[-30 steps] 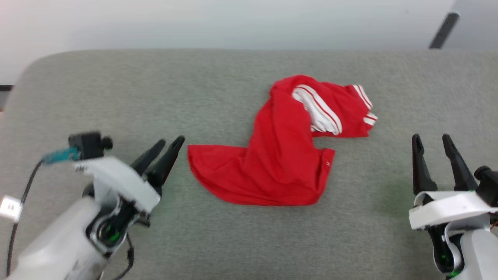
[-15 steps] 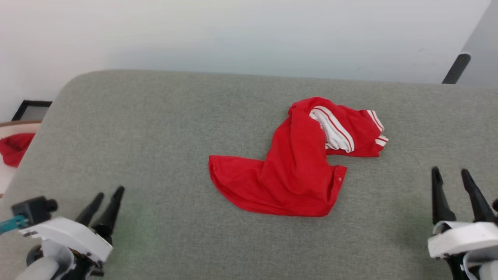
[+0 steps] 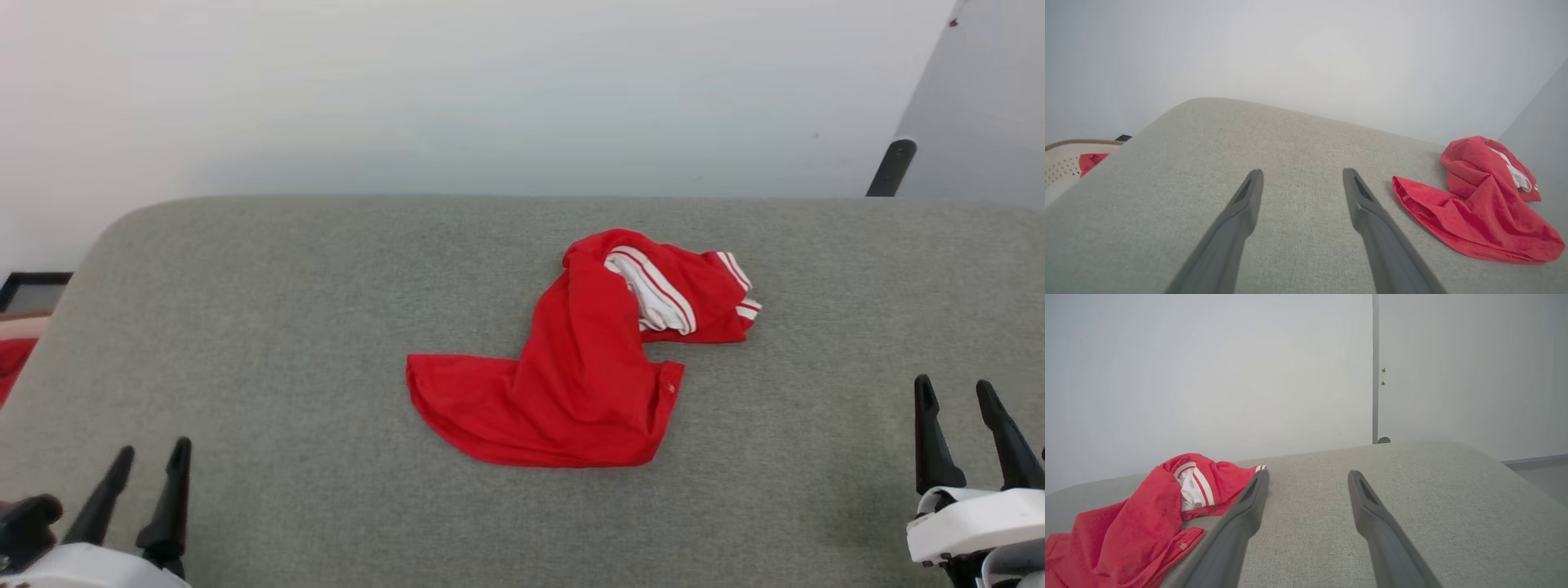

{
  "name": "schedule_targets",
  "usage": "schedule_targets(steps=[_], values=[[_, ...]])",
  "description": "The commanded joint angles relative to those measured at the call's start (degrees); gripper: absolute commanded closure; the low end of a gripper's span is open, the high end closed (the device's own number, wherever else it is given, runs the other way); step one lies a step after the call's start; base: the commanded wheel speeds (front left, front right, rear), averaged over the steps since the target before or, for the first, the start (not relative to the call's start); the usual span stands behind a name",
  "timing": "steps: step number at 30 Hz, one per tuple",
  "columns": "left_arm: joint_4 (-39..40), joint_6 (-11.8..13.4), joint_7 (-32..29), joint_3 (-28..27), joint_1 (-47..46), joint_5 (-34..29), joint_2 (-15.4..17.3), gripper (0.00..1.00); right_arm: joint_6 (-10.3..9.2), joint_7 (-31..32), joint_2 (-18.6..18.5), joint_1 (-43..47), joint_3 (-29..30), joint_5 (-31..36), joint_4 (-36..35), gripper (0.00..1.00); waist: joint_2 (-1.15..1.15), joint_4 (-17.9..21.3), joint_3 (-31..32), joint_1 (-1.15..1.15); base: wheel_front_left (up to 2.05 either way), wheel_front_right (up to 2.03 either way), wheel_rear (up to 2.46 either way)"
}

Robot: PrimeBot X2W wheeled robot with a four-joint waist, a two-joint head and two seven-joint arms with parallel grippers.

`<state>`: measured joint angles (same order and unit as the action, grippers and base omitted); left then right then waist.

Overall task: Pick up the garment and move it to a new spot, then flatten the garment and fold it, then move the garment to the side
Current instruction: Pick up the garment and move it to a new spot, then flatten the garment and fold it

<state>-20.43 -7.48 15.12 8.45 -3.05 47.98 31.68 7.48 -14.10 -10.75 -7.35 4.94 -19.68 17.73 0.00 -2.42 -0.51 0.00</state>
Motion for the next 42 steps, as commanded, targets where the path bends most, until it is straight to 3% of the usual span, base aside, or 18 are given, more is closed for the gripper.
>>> schedule_targets(steps=[1,5,11,22,42], values=[[1.6,0.2,0.0,-2.8,1.6,-4.2,-1.2,0.0,0.03,0.1,-0.2,-0.1,-0.3,-0.2,-0.7,0.0,0.0,0.8,0.4,0.0,0.0,0.0,0.0],[6.2,0.2,0.0,-8.0,4.1,-14.2,-3.4,0.0,0.03,0.2,-0.2,-1.1,-0.9,0.1,-2.3,0.0,0.0,1.4,0.3,0.0,0.0,0.0,0.0],[9.1,0.1,0.0,-12.0,6.6,-21.3,-7.3,0.0,0.03,0.3,0.6,-1.1,-0.9,0.3,-4.3,0.0,0.0,1.8,-0.1,0.0,0.0,0.0,0.0],[8.7,0.0,0.0,-12.5,6.9,-23.6,-9.5,0.0,0.03,0.0,1.7,-1.1,-0.8,1.2,-2.8,0.0,0.0,1.5,-1.0,0.0,0.0,0.0,0.0],[10.0,0.0,0.0,-9.7,4.9,-24.0,-8.4,0.0,0.03,-0.4,2.4,-2.5,-1.7,2.1,-2.3,0.0,0.0,1.7,-2.3,0.0,0.0,0.0,0.0]])
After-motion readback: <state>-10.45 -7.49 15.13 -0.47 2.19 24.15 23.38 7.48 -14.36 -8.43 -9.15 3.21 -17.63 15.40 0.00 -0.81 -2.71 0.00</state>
